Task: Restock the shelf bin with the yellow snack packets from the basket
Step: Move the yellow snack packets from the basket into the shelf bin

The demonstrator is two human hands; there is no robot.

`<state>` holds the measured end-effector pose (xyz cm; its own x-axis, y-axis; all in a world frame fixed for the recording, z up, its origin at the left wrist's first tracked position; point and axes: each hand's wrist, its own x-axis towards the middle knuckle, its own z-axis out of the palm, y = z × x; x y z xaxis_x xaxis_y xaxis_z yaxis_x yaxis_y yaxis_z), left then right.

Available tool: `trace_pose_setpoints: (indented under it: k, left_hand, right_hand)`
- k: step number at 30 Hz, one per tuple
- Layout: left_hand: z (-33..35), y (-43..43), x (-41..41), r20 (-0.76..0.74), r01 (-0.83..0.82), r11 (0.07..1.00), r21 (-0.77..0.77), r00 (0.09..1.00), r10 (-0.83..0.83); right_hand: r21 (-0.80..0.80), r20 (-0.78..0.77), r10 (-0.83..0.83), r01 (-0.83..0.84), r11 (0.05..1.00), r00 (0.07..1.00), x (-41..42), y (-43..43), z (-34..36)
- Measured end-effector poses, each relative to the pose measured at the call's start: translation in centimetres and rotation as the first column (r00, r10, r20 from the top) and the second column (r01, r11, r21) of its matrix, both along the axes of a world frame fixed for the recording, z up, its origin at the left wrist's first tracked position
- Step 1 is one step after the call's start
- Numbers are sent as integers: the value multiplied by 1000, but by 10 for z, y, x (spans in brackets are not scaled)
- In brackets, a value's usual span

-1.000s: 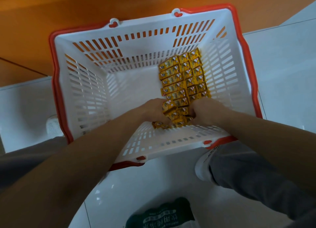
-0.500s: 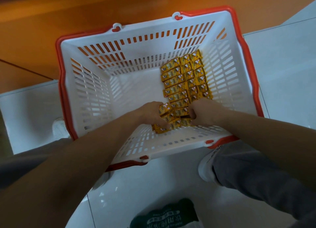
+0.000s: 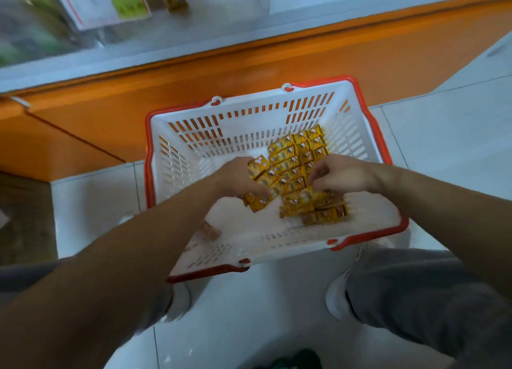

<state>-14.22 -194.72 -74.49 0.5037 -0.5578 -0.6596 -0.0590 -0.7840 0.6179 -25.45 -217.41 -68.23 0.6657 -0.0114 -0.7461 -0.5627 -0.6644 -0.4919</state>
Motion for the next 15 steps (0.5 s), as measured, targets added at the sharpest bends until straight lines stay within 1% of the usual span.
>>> trace_pose_setpoints:
  k: [2, 5, 7, 9, 11, 12, 15]
  left_hand:
    - [37, 4, 13, 72, -38, 999, 7, 997, 37]
    - [102, 11, 28, 101, -122, 990, -68, 987, 128]
    - [145, 19, 35, 152, -145, 983, -109, 975, 161]
    - [188, 29, 36, 210, -161, 974, -158, 959, 193]
    - [228, 39, 34, 228, -190, 956, -226, 943, 241]
    - [247, 44, 31, 229, -199, 945, -261, 938, 260]
    - [288, 56, 22, 168, -237, 891, -388, 932, 321]
  right_hand:
    - [75, 45, -94, 90, 993, 995, 6, -2, 32]
    - [198, 136, -232, 203, 959, 963, 12, -6, 85]
    - [305, 153, -319, 263, 916, 935, 14, -7, 122]
    - [404, 140, -350, 269, 874, 926, 13, -4, 158]
    - [511, 140, -366, 250, 823, 920, 10, 3, 188]
    - [558, 151, -385, 243, 793, 911, 8, 8, 201]
    - [664, 205, -452, 215, 716, 868, 7, 26, 227]
